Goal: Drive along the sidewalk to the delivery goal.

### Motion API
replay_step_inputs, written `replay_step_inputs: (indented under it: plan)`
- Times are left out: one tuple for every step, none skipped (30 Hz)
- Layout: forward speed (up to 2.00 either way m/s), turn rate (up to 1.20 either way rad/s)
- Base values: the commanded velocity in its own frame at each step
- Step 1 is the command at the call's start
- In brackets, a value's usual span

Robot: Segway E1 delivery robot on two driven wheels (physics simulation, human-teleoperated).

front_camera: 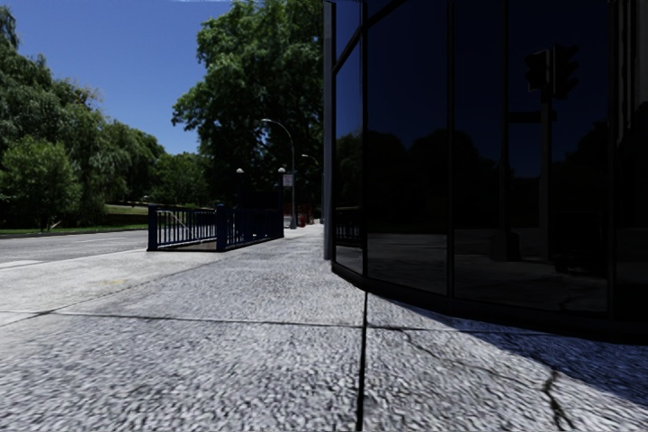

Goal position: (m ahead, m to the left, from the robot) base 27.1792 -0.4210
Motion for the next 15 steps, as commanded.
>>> replay_step_inputs:
  plan:
    - [1.56,0.39]
    - [1.59,0.39]
    - [1.65,0.38]
    - [1.65,0.38]
    - [1.68,0.35]
    - [1.69,0.34]
    - [1.70,0.34]
    - [1.70,0.34]
    - [1.70,0.34]
    - [1.70,0.34]
    - [1.70,0.34]
    - [1.70,0.34]
    - [1.70,0.34]
    - [1.70,0.34]
    - [1.70,0.34]
